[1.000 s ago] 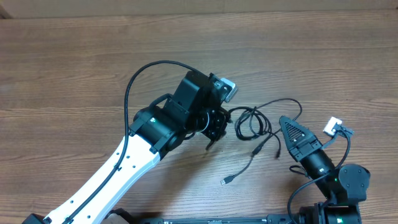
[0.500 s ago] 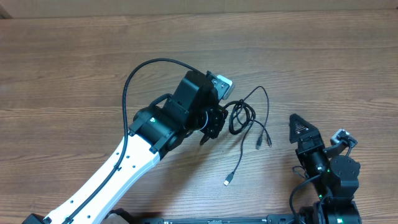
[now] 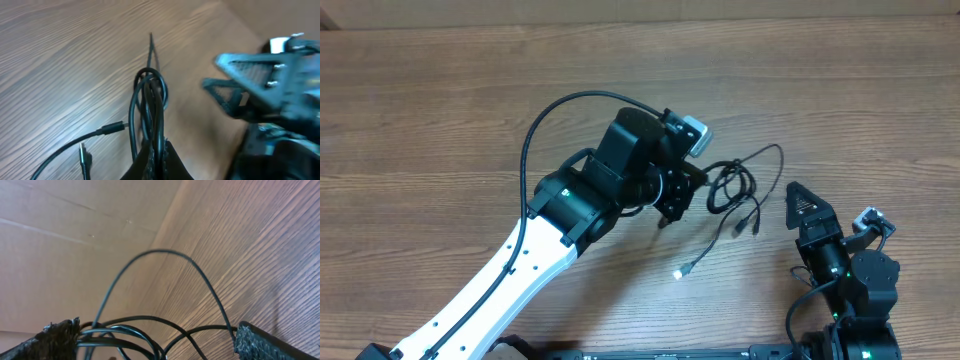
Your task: Untangle cables
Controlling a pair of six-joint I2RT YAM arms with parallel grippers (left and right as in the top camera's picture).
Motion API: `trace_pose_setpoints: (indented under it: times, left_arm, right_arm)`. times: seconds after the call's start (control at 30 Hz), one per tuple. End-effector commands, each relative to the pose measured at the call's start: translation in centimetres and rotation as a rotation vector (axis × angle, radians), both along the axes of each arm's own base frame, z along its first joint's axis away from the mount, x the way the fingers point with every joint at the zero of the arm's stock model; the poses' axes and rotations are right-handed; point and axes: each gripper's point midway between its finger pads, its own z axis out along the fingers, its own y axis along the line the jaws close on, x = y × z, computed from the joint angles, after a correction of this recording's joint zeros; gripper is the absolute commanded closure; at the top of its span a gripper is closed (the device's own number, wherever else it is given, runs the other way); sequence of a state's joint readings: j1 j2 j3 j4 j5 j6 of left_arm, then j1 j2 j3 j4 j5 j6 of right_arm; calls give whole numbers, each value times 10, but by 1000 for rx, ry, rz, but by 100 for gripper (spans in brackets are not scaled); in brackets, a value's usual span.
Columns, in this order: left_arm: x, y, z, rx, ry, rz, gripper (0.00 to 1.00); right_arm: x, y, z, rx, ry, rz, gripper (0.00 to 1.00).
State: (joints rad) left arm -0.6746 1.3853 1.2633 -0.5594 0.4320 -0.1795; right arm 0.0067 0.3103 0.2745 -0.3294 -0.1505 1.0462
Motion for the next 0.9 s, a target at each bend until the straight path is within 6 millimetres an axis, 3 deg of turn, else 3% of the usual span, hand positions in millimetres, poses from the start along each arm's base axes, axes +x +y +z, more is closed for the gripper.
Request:
trace_pose_setpoints:
  times: [0.0, 0.87]
  left_arm:
    - [-18, -16, 22, -104, 15, -116, 96]
    - [-3, -28, 54, -287, 147, 32, 96]
  right_arm:
    - [0, -1, 9, -7, -27, 0, 0]
    - [-1, 11, 14, 20, -42, 61, 0]
